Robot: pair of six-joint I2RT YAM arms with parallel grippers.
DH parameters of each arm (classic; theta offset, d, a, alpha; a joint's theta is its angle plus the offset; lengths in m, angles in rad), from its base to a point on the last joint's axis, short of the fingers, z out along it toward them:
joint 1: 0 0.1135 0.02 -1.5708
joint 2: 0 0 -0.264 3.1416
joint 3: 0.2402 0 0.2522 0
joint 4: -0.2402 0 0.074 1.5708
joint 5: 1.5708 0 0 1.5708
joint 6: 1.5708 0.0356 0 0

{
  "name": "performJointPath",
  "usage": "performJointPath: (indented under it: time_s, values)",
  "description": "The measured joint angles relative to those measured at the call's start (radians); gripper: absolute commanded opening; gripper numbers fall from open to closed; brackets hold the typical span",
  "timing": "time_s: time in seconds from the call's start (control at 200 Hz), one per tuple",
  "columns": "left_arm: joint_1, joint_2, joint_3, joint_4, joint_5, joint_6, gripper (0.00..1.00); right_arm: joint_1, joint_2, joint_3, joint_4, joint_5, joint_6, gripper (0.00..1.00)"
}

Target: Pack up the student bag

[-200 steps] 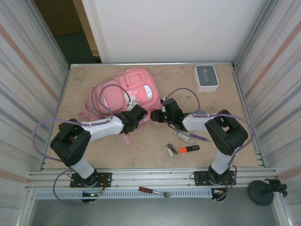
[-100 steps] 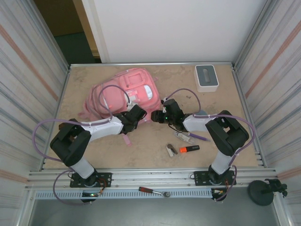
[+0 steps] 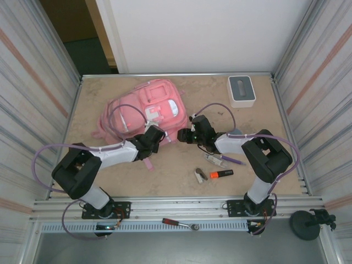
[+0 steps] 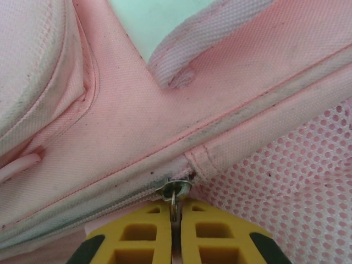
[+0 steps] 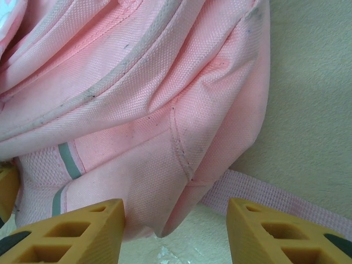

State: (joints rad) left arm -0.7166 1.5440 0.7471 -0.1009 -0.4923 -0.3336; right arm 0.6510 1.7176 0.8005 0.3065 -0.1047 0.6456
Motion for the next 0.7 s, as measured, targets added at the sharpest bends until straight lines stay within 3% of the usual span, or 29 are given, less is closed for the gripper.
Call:
performJointPath:
  time_s: [0.256, 0.701]
  values:
    - [0.04, -0.035, -0.037, 0.055, 0.081, 0.027, 0.03, -0.024, 0.0, 0.0, 0.012, -0.024, 0.027, 0.53]
    - [0.05, 0.019, -0.045, 0.157, 0.127, 0.041, 0.08, -0.025, 0.059, 0.019, 0.055, -0.054, 0.078, 0.54]
